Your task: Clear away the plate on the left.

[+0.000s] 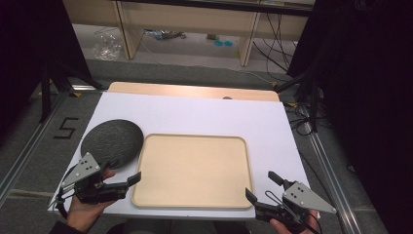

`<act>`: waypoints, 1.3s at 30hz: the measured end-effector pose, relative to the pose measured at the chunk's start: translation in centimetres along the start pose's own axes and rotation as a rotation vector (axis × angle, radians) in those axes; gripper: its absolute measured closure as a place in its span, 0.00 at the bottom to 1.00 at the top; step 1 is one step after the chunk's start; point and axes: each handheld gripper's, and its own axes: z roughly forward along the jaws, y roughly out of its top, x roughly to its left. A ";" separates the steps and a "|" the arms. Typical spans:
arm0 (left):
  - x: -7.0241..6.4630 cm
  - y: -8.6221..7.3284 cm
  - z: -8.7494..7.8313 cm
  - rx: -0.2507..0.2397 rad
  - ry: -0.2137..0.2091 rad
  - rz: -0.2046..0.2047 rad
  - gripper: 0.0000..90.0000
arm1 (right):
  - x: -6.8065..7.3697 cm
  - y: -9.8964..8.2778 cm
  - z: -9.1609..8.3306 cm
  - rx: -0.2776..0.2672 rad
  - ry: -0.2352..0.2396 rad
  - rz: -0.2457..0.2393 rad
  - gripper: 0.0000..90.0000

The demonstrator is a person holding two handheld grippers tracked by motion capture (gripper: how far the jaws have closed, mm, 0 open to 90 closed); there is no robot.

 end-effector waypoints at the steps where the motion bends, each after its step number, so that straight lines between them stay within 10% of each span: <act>1: 0.0 0.0 0.0 0.000 0.000 0.000 0.21 | 0.0 0.0 0.0 0.000 0.000 0.000 0.17; 22: 0.8 0.1 -0.1 0.007 0.032 -0.021 0.21 | 0.0 0.0 -0.1 0.006 0.004 -0.001 0.17; 39: 4.6 0.1 -0.8 -0.003 0.158 -0.093 0.21 | 0.0 0.1 0.0 0.016 0.013 -0.007 0.17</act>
